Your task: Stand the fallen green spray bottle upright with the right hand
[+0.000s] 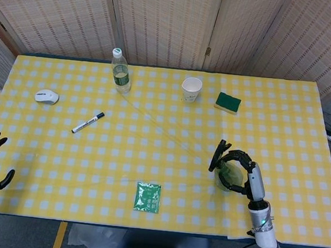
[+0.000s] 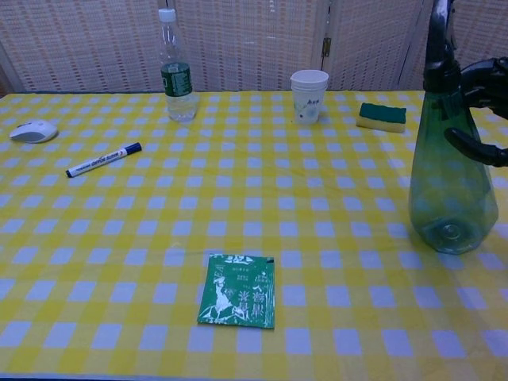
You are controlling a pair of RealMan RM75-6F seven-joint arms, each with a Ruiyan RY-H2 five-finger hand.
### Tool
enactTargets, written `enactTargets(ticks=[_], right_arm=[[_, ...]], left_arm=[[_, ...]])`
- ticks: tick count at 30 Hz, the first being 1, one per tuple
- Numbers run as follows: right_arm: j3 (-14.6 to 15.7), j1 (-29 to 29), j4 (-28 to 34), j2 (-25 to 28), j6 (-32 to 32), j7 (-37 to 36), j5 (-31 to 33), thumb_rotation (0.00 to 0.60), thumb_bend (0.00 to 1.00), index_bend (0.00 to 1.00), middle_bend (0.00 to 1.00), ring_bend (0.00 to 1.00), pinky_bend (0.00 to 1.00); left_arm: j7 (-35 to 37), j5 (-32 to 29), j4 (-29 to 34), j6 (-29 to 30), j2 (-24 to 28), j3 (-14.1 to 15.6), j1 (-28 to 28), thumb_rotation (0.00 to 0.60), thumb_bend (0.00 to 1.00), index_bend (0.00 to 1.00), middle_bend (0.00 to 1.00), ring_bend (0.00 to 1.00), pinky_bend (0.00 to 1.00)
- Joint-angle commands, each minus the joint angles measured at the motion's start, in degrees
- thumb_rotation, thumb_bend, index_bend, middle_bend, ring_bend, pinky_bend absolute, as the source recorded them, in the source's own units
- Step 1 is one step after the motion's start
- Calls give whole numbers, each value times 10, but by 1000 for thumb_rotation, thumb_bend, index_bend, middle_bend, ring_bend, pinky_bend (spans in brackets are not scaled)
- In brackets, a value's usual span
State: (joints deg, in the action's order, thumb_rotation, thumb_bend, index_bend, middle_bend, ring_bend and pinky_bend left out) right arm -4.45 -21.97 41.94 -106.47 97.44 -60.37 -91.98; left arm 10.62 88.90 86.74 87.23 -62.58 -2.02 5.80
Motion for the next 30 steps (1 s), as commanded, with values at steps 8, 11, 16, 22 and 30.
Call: enactTargets(ticks=[8, 11, 16, 22, 30], right_arm=[[-3, 27, -43, -8, 3, -43, 15, 600, 343, 525, 457, 457, 256], [-8, 32, -47, -5, 6, -53, 19, 600, 343, 439, 411, 413, 232], [-14, 41, -40, 7, 9, -57, 26, 600, 343, 263, 330, 337, 151], [-13, 52, -14, 29, 7, -51, 27, 600, 344, 135, 270, 281, 82], [-12, 71, 20, 53, 24, -49, 24, 600, 344, 104, 254, 270, 75]], left_arm=[[-7, -4, 1, -5, -1, -1, 1, 117, 377, 0, 1, 15, 0], [-10, -4, 2, -8, -2, 0, 2, 119, 376, 0, 1, 16, 0], [-14, -3, 2, -8, -3, 0, 3, 117, 377, 0, 1, 15, 0], [-17, 1, 3, -6, -4, 1, 3, 116, 377, 0, 1, 16, 0], [-16, 6, 4, 4, -4, 1, 0, 117, 377, 0, 1, 17, 0]])
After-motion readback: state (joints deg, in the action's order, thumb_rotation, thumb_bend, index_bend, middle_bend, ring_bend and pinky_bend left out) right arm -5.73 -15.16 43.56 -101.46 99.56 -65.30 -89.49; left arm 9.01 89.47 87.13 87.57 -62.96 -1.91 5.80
